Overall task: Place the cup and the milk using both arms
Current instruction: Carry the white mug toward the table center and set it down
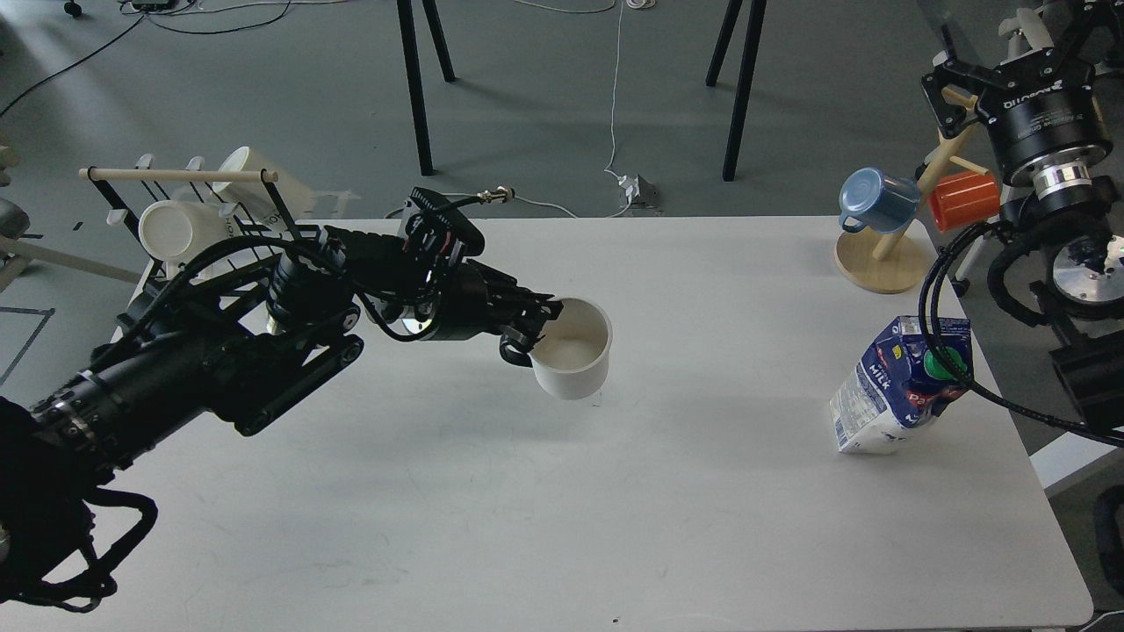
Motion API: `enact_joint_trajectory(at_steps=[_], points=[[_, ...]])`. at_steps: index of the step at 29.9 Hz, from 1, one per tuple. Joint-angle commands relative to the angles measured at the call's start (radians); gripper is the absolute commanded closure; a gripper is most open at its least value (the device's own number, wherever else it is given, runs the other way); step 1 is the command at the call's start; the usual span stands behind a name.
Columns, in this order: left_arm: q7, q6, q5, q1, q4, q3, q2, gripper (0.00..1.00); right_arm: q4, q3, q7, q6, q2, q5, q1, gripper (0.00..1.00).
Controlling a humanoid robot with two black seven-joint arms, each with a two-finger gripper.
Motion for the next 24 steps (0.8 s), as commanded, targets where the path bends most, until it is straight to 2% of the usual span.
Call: enact_joint_trajectory(at_steps=[1,12,15,18,24], points=[[0.03,0.007,0.001,0.001,0.1,0.037,-0.103,0.95,0.0,0.0,0.0,0.0,-0.006,0.0,0.0,0.01],[0.043,0.047,0.001,0.018,0.229,0.08,-0.183,0.92,0.001,-0.003,0.0,0.0,-0.006,0.0,-0.012,0.01],[0.038,0.065,0.001,0.018,0.232,0.079,-0.183,0.79,0.001,-0.003,0.0,0.0,-0.006,0.0,-0.012,0.01],[0.027,0.087,0.001,0.007,0.22,0.071,-0.182,0.57,0.001,-0.003,-0.003,0.0,-0.009,0.0,-0.014,0.01],[0.027,0.088,-0.117,0.001,0.191,0.034,-0.144,0.39,0.011,-0.002,-0.005,0.0,-0.024,0.0,-0.042,0.01]])
